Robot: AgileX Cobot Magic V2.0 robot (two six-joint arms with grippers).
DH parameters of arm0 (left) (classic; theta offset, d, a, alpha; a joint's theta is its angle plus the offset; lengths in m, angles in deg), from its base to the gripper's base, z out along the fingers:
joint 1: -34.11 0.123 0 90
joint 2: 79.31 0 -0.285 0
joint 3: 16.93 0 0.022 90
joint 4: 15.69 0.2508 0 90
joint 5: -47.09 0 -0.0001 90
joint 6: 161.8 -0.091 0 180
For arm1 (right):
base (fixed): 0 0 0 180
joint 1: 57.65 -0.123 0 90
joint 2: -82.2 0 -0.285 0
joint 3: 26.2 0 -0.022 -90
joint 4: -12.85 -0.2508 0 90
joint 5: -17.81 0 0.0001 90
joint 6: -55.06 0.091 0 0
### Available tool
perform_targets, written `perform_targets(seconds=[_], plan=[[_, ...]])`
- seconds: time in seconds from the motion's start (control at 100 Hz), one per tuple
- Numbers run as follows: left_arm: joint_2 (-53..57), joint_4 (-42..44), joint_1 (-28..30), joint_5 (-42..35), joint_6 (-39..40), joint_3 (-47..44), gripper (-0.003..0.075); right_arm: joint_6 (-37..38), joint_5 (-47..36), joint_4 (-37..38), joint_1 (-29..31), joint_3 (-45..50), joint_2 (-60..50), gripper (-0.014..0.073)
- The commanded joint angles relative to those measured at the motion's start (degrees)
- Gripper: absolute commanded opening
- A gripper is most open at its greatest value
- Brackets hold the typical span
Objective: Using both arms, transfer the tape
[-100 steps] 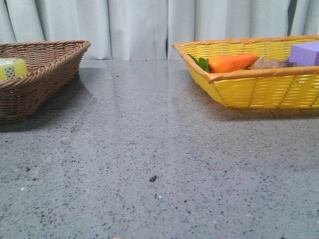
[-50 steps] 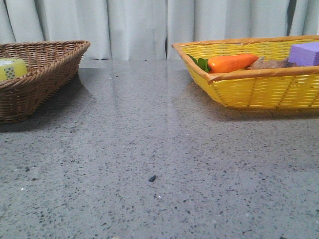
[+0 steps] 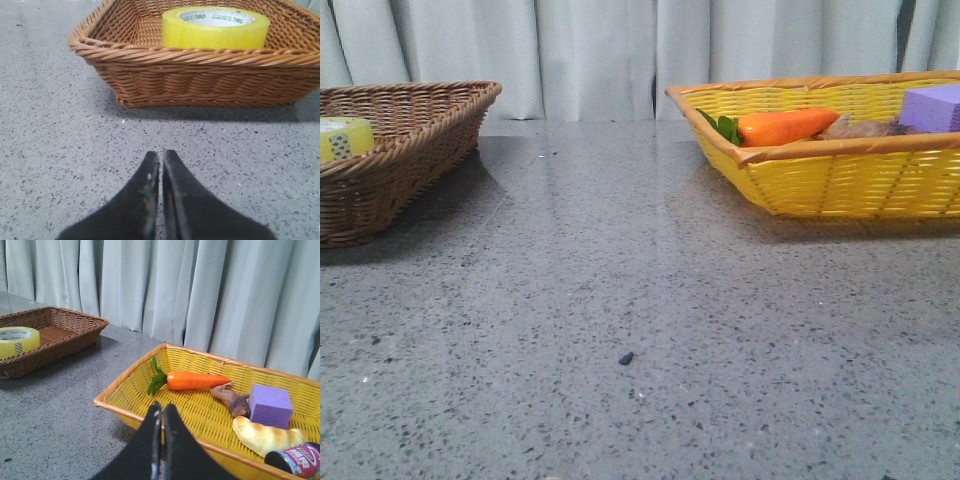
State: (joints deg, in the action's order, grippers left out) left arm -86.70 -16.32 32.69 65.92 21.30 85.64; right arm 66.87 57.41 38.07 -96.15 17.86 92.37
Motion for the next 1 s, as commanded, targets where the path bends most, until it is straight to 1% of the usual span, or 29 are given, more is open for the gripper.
perform_targets(seconds=[0.0,0.41,0.57,0.63,0.68,0.73,0.85,0.9,0.99], plan=[[1.6,-0.1,0.1,-3.0,0.7,-0.5,-0.0021,-0.2,-4.4,1.8,0.4,-1.1,0.7,-0.0074],[1.6,-0.1,0.1,-3.0,0.7,-0.5,-0.0021,-0.2,-4.1,1.8,0.0,-0.2,0.5,-0.0074],[1.6,-0.1,0.1,-3.0,0.7,-0.5,-0.0021,-0.2,-4.4,1.8,0.9,2.6,0.5,-0.0074],[1.6,-0.1,0.1,-3.0,0.7,-0.5,-0.0021,-0.2,-5.6,1.8,2.3,3.7,0.5,-0.0074],[1.6,-0.1,0.1,-3.0,0.7,-0.5,-0.0021,-0.2,-8.5,1.8,4.1,5.0,0.5,-0.0074],[1.6,-0.1,0.1,-3.0,0.7,-0.5,-0.0021,-0.2,-13.3,1.8,6.6,6.8,0.5,-0.0074],[1.6,-0.1,0.1,-3.0,0.7,-0.5,-0.0021,-0.2,-30.4,0.7,14.5,12.3,0.5,-0.0074],[1.6,-0.1,0.1,-3.0,0.7,-0.5,-0.0021,-0.3,-36.4,-1.3,17.9,14.4,0.5,-0.0074],[1.6,-0.1,0.1,-3.0,0.7,-0.5,-0.002,-1.0,-45.1,-7.6,24.1,18.7,0.5,-0.0074]])
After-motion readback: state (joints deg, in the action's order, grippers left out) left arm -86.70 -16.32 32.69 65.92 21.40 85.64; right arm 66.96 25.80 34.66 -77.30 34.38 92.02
